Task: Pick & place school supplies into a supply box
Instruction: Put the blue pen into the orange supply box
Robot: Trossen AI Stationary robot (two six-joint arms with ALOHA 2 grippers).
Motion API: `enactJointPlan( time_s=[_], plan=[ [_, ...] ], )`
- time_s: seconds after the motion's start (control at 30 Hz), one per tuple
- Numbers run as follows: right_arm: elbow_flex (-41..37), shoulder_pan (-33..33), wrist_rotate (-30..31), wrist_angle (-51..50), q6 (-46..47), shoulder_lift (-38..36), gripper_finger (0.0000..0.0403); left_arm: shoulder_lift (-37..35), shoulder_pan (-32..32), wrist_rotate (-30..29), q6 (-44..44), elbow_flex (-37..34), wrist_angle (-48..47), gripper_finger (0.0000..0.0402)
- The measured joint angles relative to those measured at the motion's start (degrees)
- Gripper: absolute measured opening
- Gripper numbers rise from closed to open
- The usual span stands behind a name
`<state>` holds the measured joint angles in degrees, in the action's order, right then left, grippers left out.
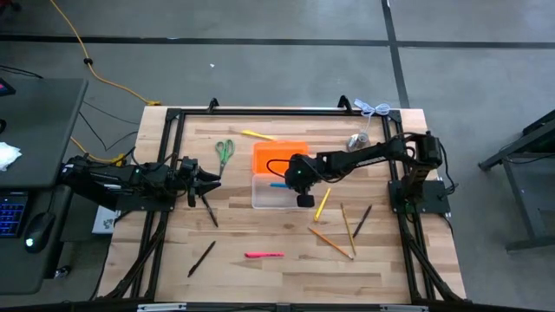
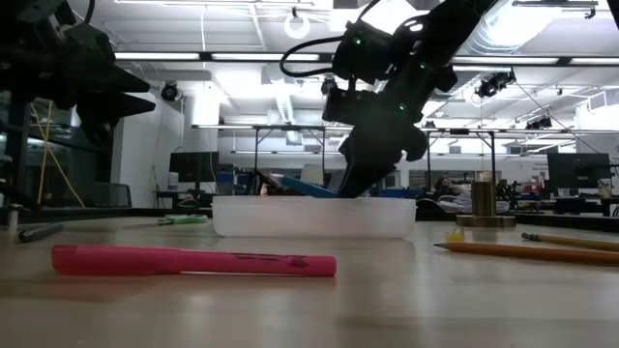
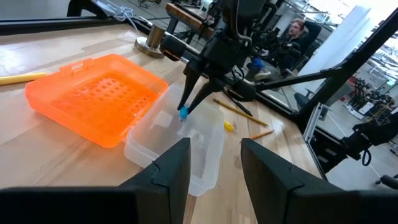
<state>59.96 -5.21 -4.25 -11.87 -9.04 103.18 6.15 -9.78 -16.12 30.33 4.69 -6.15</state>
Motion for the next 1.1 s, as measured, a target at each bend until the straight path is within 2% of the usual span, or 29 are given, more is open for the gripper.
enactJointPlan(
  time_s=[1.1],
  plan=[
    [0.0,0.0,0.44,-2.9,-0.02,0.94,0.0024,-0.02,0.01,-0.01,0.0,0.01,-0.48,0.0172]
  ],
)
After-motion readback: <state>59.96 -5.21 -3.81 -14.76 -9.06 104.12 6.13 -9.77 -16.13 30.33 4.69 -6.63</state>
